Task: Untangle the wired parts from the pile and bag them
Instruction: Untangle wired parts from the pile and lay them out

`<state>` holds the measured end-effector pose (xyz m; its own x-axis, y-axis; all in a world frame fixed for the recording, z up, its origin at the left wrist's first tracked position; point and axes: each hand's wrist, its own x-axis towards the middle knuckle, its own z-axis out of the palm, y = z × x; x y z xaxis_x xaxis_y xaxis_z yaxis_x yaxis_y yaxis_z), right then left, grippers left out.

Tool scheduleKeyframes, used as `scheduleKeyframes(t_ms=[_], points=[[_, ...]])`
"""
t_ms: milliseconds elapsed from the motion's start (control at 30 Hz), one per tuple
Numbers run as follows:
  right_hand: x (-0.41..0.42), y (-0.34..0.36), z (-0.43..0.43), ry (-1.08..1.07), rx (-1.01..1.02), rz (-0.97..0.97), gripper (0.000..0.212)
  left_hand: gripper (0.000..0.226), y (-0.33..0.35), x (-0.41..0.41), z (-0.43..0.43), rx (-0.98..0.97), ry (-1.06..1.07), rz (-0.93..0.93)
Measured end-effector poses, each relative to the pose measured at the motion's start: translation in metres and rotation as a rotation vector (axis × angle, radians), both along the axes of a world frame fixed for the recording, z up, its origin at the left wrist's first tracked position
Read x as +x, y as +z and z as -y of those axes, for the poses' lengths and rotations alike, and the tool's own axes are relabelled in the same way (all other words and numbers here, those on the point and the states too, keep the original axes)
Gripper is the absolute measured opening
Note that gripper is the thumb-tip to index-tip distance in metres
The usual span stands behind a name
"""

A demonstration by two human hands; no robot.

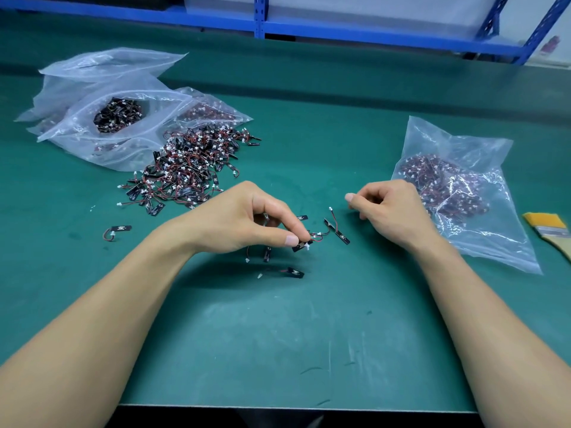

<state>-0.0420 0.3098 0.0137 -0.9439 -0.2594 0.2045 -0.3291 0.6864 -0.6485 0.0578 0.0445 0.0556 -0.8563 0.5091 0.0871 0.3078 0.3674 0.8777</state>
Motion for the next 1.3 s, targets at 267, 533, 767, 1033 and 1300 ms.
scheduleKeyframes(t_ms=[267,533,767,1033,1300], points=[[0.001,0.000,0.000,-0.001,-0.012,0.000,0.030,0.014,-0.004,-0.003,0.001,0.064,0.048,-0.049],[0.002,0.001,0.001,-0.005,0.001,-0.002,0.030,0.012,-0.011,0.000,-0.013,-0.011,0.047,-0.080],[0.002,0.003,0.002,-0.004,0.020,-0.008,0.032,0.019,-0.016,0.001,-0.019,-0.005,0.018,-0.022],[0.002,0.003,0.002,-0.006,0.005,-0.010,0.031,0.015,-0.016,-0.002,-0.014,-0.014,0.064,-0.095],[0.019,0.020,0.005,0.227,-0.043,-0.097,0.018,0.008,-0.014,-0.008,0.007,-0.314,0.184,-0.301]])
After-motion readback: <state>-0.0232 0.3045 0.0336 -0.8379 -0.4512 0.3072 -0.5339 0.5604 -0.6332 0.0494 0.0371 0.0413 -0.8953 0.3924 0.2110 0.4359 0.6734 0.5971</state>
